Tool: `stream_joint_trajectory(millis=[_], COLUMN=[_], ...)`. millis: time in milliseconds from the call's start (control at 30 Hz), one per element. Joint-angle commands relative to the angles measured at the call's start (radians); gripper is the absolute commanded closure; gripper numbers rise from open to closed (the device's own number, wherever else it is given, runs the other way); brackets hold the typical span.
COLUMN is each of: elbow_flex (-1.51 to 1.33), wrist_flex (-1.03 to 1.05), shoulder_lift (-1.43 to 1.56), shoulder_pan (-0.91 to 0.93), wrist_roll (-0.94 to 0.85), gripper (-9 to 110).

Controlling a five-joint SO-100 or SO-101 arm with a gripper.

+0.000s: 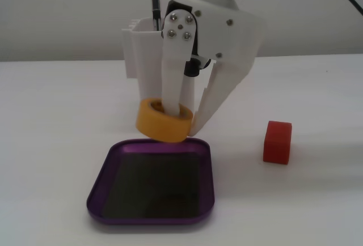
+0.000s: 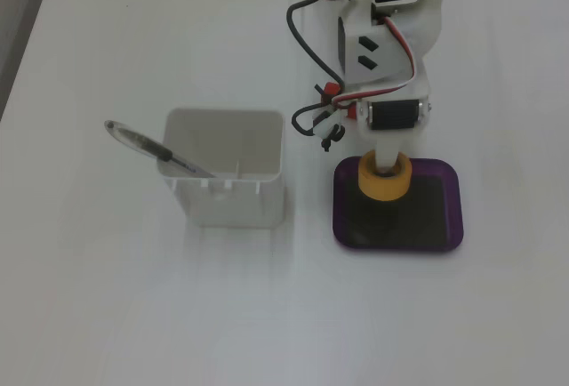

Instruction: Grab up the yellow tape and put it in the box.

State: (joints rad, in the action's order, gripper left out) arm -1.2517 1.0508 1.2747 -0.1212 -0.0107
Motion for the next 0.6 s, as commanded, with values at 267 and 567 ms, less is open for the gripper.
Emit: stream_joint_trajectory(millis=[267, 567], elbow_flex=[0.031, 0.043], wrist_flex=[0.002, 0.046], shoulder_lift=[-0.067, -0.066], shoulder_pan=[-0.011, -0.005], wrist_roll=[0.005, 0.005], gripper=[102, 87])
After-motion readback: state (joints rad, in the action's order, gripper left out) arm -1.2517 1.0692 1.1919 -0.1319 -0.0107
